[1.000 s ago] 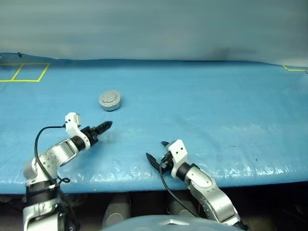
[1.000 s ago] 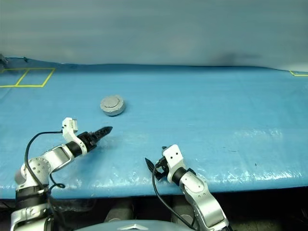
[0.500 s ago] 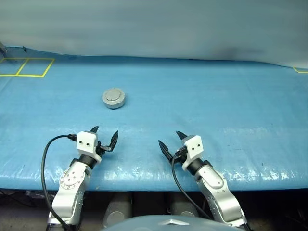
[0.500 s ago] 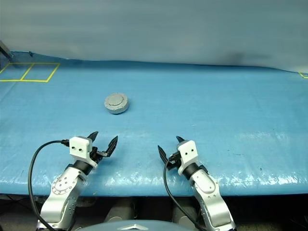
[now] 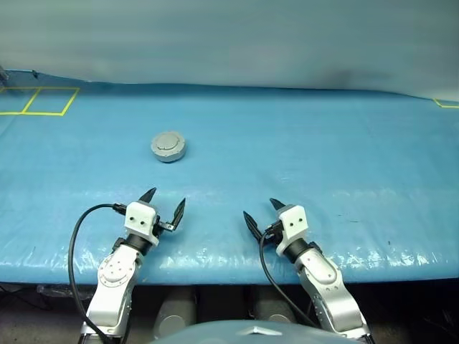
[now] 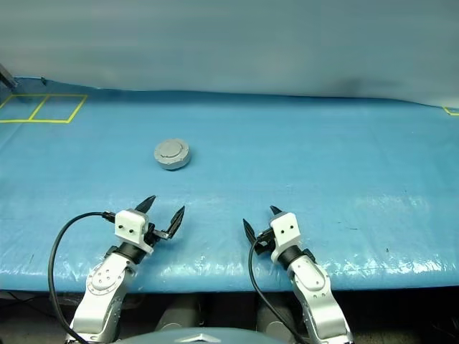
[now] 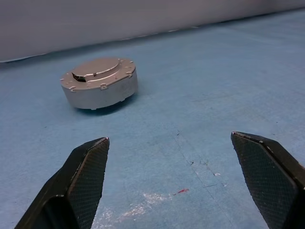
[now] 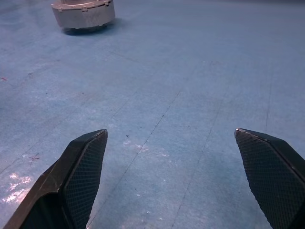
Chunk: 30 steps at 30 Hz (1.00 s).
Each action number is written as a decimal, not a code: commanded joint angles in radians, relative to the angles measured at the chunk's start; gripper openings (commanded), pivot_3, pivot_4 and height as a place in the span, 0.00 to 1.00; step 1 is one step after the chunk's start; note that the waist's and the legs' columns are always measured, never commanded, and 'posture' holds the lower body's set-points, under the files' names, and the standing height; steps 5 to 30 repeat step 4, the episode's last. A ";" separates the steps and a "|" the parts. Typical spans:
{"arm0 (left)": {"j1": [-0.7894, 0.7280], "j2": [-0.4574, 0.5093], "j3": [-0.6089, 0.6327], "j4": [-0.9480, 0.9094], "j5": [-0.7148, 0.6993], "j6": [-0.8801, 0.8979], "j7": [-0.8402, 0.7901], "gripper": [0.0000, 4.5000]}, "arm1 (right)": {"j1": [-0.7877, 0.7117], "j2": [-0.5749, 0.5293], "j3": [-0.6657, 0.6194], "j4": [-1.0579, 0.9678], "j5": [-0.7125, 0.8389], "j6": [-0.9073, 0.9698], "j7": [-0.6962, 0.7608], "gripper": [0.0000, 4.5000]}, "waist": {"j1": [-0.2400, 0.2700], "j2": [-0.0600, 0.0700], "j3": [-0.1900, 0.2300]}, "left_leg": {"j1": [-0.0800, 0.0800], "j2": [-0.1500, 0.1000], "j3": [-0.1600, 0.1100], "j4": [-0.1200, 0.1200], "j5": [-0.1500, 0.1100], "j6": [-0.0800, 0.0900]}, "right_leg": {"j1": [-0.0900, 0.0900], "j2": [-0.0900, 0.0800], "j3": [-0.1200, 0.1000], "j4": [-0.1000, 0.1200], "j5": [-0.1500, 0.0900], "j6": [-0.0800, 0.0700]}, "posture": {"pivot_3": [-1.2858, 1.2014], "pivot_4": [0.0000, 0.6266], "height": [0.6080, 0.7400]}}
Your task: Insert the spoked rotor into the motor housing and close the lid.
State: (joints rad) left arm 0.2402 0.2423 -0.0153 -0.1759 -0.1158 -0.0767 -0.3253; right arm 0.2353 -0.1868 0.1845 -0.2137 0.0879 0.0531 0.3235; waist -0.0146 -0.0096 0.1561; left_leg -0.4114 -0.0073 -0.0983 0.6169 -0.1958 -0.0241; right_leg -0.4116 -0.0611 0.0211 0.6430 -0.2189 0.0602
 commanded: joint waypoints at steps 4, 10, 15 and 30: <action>-0.003 -0.004 -0.002 -0.002 0.011 -0.026 -0.003 0.99 | -0.010 0.005 -0.004 -0.023 0.004 -0.025 0.007 1.00 | 0.000 0.000 0.000 | 0.000 0.000 0.000 0.001 0.000 0.000 | 0.000 0.000 0.000 0.000 0.000 0.000 | 0.52 0.24 1.00; -0.003 -0.004 -0.002 -0.002 0.011 -0.026 -0.003 0.99 | -0.010 0.005 -0.004 -0.023 0.004 -0.025 0.007 1.00 | 0.000 0.000 0.000 | 0.000 0.000 0.000 0.001 0.000 0.000 | 0.000 0.000 0.000 0.000 0.000 0.000 | 0.52 0.24 1.00; -0.003 -0.004 -0.002 -0.002 0.011 -0.026 -0.003 0.99 | -0.010 0.005 -0.004 -0.023 0.004 -0.025 0.007 1.00 | 0.000 0.000 0.000 | 0.000 0.000 0.000 0.001 0.000 0.000 | 0.000 0.000 0.000 0.000 0.000 0.000 | 0.52 0.24 1.00; -0.003 -0.004 -0.002 -0.002 0.011 -0.026 -0.003 0.99 | -0.010 0.005 -0.004 -0.023 0.004 -0.025 0.007 1.00 | 0.000 0.000 0.000 | 0.000 0.000 0.000 0.001 0.000 0.000 | 0.000 0.000 0.000 0.000 0.000 0.000 | 0.52 0.24 1.00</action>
